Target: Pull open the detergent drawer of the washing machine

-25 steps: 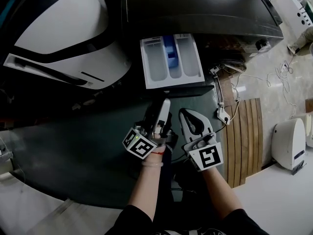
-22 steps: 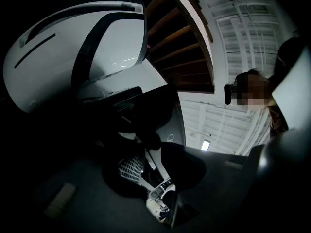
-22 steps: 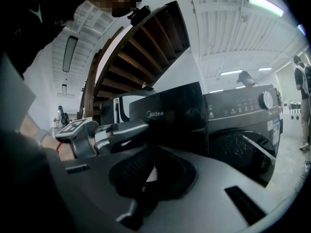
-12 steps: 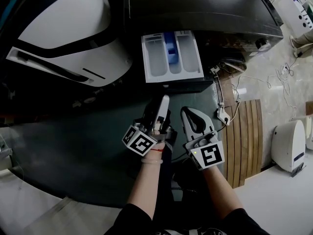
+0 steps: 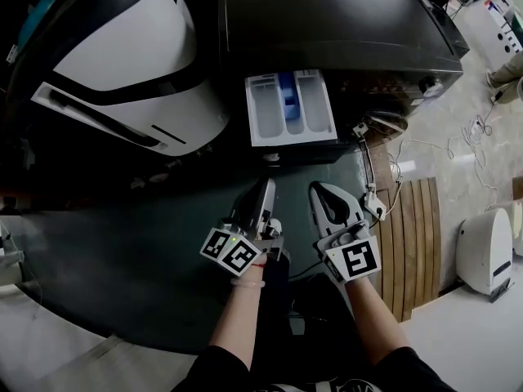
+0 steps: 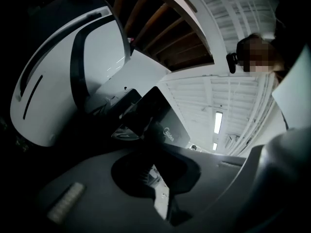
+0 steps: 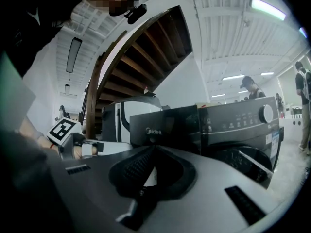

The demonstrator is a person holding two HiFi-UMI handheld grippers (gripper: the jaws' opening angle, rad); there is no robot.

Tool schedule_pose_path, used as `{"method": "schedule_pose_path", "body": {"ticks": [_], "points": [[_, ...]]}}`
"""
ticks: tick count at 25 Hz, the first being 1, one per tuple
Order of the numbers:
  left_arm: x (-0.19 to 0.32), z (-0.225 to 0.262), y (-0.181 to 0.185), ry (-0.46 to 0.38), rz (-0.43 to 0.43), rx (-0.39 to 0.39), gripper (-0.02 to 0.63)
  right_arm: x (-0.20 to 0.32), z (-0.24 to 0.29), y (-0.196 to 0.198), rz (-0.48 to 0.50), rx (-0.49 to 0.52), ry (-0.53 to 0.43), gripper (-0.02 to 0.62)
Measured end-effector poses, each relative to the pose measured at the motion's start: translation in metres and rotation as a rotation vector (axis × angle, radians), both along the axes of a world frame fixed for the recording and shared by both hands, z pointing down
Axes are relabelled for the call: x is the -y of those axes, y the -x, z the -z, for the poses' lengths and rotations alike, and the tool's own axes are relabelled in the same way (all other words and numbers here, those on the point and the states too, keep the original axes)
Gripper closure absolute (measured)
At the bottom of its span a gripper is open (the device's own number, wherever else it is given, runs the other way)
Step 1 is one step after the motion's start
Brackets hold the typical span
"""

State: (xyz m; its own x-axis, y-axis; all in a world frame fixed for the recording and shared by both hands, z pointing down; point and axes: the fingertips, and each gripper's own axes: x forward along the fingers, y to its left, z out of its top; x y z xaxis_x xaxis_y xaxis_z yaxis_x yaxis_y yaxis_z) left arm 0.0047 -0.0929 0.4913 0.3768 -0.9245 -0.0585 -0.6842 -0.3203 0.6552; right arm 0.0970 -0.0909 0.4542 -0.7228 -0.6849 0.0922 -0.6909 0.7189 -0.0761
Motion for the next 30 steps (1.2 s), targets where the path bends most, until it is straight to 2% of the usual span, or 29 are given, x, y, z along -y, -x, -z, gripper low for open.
{"method": "schedule_pose_path", "body": {"ticks": [4, 8, 13, 18, 30], "points": [[-0.007, 0.021, 0.01, 0.0, 0.009, 0.119, 0.597, -0.005, 0.017, -0.004, 0.031, -0.026, 0.016, 0.584], [-0.011, 0.041, 0.02, 0.003, 0.011, 0.215, 0.597, -0.003, 0.042, -0.006, 0.052, -0.02, -0.025, 0.584], [-0.016, 0.076, 0.024, -0.021, 0.003, 0.299, 0.597, -0.003, 0.073, -0.007, 0.057, -0.014, -0.037, 0.584], [-0.022, 0.104, 0.025, -0.029, 0.005, 0.426, 0.597, -0.006, 0.103, -0.003, 0.072, -0.007, -0.062, 0.584], [-0.04, 0.167, 0.03, -0.092, 0.036, 0.536, 0.597, -0.02, 0.154, -0.016, 0.067, -0.002, -0.091, 0.584]]}}
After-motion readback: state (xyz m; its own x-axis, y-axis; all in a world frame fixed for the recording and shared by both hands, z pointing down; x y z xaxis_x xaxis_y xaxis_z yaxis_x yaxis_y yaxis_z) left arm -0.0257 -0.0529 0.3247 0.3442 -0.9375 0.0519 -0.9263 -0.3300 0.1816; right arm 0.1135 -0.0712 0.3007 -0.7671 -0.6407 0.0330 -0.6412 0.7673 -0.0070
